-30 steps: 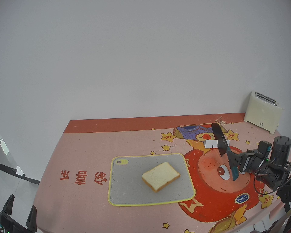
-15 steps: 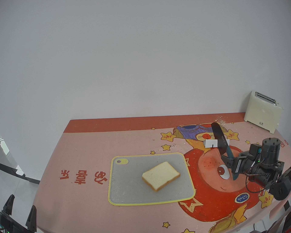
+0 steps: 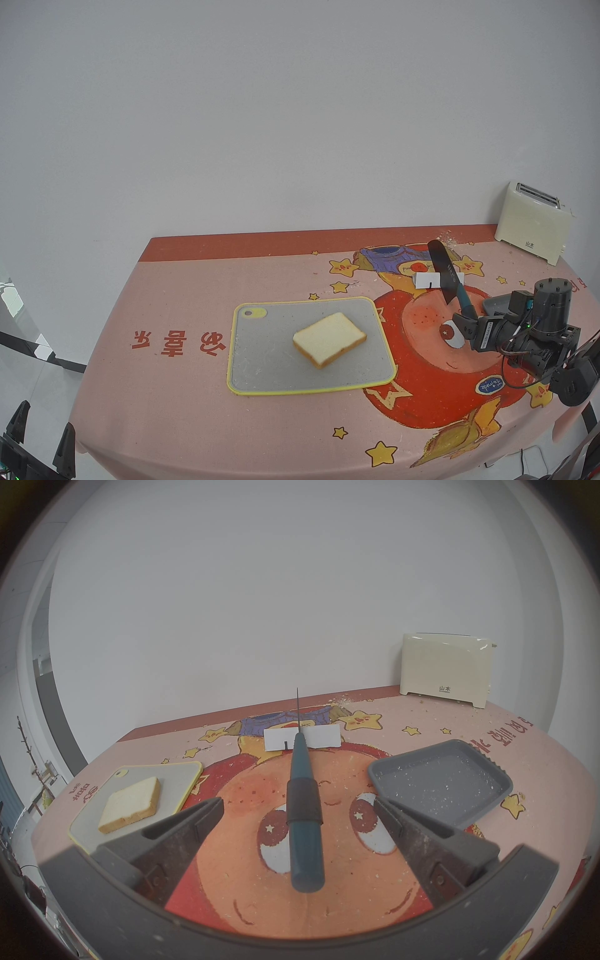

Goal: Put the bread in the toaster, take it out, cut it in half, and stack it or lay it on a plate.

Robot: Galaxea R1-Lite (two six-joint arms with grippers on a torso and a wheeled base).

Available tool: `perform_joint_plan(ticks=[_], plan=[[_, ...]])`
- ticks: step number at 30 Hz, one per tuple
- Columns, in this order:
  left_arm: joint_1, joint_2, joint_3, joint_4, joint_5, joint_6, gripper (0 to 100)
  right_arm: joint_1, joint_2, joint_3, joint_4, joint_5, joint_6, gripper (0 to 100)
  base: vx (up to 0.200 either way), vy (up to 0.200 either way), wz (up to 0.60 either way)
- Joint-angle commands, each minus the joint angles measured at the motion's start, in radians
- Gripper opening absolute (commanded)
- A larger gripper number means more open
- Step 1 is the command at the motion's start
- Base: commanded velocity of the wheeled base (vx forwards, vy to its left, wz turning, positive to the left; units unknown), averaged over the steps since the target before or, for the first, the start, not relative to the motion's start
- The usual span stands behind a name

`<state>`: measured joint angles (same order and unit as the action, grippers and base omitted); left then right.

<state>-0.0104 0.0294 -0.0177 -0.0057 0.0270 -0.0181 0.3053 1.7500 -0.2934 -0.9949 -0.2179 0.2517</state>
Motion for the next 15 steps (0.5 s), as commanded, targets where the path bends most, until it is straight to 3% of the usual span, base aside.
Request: perform_joint_plan(ticks=[1, 15], plan=[[0.000, 0.000, 0.018, 0.000, 0.001, 0.000, 100, 0.000, 0.037, -0.021, -0.001, 0.000, -0.002, 100, 0.000, 0.000, 0.00], [0.000, 0.000, 0.018, 0.000, 0.001, 0.000, 100, -0.034, 0.163, -0.153, -0.001, 0.000, -0.002, 100, 0.000, 0.000, 0.00]])
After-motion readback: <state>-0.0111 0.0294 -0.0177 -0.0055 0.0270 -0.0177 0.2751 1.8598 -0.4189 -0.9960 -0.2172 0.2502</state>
